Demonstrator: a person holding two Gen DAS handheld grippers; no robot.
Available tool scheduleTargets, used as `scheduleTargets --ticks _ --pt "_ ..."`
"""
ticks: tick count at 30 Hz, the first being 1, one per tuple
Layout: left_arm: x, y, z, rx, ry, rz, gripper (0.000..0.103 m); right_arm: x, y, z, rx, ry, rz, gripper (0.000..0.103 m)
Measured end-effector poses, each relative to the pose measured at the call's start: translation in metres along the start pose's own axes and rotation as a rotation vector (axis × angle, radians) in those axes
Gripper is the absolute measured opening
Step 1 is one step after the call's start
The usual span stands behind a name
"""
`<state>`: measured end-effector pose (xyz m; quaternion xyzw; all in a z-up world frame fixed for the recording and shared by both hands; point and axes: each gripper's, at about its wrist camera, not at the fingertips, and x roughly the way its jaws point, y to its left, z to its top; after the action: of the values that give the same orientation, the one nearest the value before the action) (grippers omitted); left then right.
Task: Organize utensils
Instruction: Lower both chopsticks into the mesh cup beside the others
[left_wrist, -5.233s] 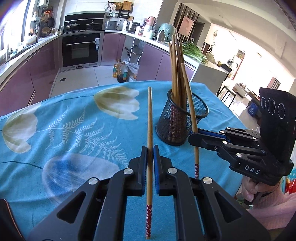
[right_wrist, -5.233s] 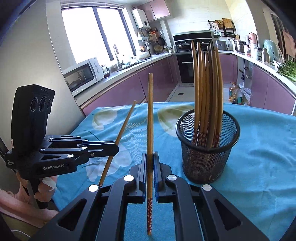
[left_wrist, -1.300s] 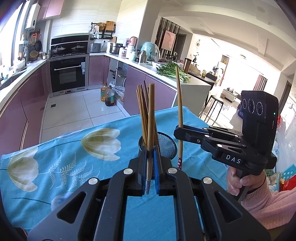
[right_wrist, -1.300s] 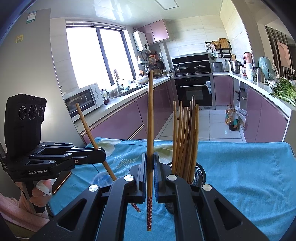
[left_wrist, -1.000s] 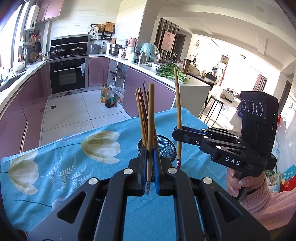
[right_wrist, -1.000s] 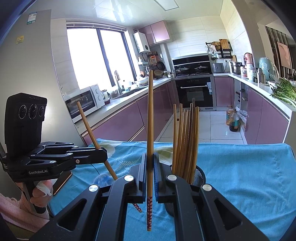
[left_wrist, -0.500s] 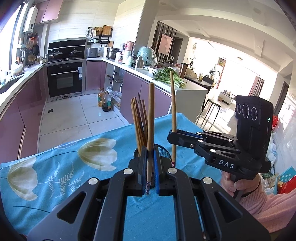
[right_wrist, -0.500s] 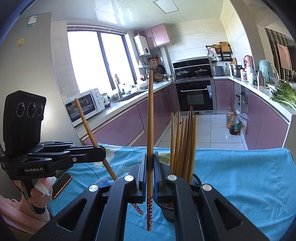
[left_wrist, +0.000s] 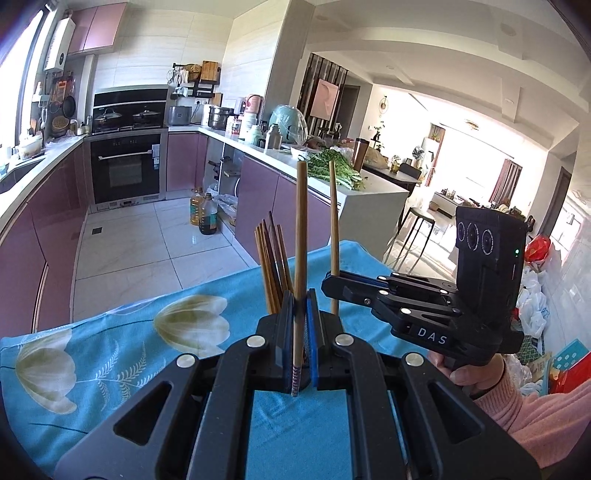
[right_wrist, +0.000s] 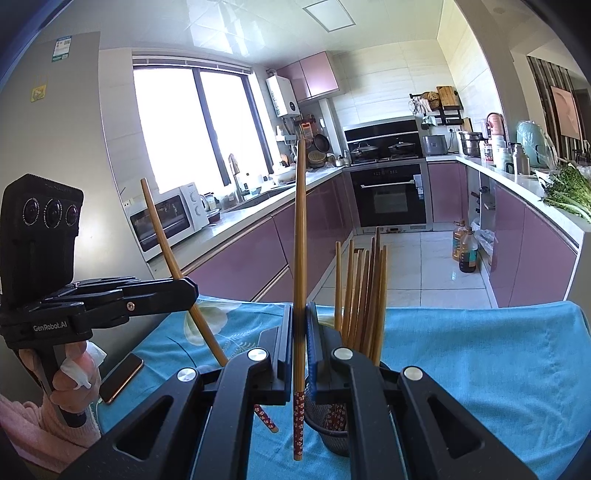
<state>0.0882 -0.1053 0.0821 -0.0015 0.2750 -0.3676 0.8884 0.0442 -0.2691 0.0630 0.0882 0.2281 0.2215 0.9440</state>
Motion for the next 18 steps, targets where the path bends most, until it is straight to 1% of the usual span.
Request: scheduleTargets --ticks 10,18 --pt "0.000 -0.005 0.016 0.015 -0.038 -0.008 0.008 -0.001 -0.002 0.008 -0.012 -0.026 -0.014 0.006" --pt "0.006 -0.007 0.017 0.014 -0.049 -0.022 0.007 0.001 -0.003 0.015 -0.011 -0.043 -0.033 0.006"
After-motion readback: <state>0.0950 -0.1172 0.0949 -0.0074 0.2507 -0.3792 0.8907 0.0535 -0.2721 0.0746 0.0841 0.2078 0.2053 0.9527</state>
